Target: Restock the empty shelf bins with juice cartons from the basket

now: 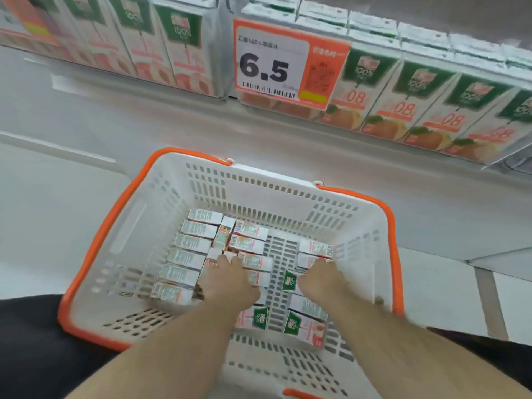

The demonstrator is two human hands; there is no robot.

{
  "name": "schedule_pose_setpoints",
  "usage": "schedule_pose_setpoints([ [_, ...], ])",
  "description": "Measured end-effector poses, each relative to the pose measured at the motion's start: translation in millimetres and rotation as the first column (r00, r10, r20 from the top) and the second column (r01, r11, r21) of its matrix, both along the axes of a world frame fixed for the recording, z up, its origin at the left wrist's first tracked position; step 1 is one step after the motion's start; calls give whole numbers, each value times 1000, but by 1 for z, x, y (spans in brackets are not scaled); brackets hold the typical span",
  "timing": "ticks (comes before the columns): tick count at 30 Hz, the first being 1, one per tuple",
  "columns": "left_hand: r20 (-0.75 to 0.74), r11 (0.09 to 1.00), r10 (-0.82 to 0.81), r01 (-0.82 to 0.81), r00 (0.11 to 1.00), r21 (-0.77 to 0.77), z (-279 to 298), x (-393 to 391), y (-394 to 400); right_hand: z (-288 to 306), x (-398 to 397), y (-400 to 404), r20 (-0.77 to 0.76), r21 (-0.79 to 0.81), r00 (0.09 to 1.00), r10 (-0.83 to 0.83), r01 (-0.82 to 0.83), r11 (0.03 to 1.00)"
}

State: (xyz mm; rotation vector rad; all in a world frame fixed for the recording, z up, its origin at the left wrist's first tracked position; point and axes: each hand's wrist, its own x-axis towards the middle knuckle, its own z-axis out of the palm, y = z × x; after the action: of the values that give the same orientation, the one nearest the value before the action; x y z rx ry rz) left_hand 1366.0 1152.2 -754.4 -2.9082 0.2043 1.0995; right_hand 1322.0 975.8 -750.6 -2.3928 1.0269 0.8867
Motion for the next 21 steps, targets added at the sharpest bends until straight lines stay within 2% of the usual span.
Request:
schedule_pose_setpoints([
  [5,-41,994,110,-110,993,14,-32,-17,-18,-46,-2,20,-67,-117,993,-102,94,989],
  [11,-15,984,167,-166,986,69,-50,-23,-24,-77,3,28,-105,-153,969,-222,205,967],
  [14,-46,968,245,-247,968,-43,-46,-18,-18,-80,5,28,-95,-135,956,-276,263,955],
  [16,-117,935,305,-321,945,-153,-43,-13,-8,-74,5,26,-85,-109,953,-291,281,953],
  [17,-173,893,361,-393,916,-219,-42,-8,-1,-72,4,25,-84,-72,947,-310,305,950],
  [18,-266,810,448,-513,854,-284,-40,-2,4,-67,3,25,-68,-29,938,-341,340,940],
  [19,-400,674,536,-662,744,-328,-35,4,8,-62,3,24,-45,39,920,-389,391,920],
  [21,-677,359,587,-892,444,-274,-21,14,13,-52,6,20,16,192,866,-500,488,852],
])
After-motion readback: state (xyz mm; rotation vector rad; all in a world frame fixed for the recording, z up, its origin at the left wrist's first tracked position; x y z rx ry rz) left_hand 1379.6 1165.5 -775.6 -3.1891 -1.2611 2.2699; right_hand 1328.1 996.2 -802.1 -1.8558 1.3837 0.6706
